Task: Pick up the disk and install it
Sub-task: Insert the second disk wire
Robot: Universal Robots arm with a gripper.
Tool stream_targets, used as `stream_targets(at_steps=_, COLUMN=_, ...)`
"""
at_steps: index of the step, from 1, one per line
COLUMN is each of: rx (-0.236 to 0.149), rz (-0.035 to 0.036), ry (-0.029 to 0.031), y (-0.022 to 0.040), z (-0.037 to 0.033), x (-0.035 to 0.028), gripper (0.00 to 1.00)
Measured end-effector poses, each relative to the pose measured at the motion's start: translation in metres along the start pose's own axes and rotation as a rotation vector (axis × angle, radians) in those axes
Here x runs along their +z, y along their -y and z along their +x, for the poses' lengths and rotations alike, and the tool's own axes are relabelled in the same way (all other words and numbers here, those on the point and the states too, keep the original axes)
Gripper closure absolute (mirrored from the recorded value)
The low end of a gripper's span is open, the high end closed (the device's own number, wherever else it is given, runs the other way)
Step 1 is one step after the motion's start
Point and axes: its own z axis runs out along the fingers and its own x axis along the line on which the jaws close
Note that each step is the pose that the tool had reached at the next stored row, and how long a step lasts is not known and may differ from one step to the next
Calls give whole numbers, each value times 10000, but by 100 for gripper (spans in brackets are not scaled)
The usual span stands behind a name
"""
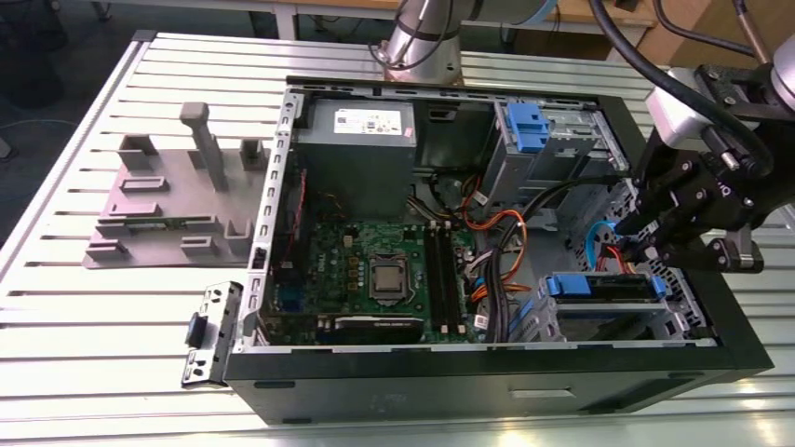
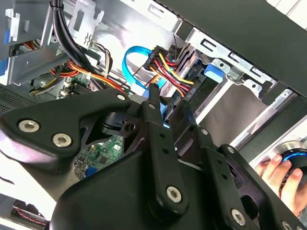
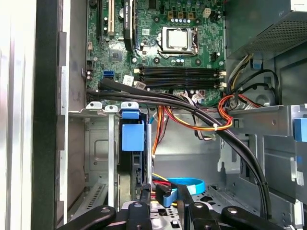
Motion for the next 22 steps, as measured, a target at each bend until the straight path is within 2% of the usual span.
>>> stream_targets(at_steps=7, rx=0, rz=0, ry=2, y=0, z=1, x=4, gripper=66)
stream_targets(at_steps=9, rx=0, rz=0, ry=2, y=0, z=1, x=5, gripper=78)
stream_targets(at_steps=10, rx=0, rz=0, ry=2, y=0, z=1, x=5, gripper=80)
stream_targets(at_steps=20, rx=0, rz=0, ry=3, y=0, z=3, x=9, gripper=80)
stream_targets(at_steps=22, rx=1, rz=0, ry=3, y=1, z=26, x=7, gripper=80)
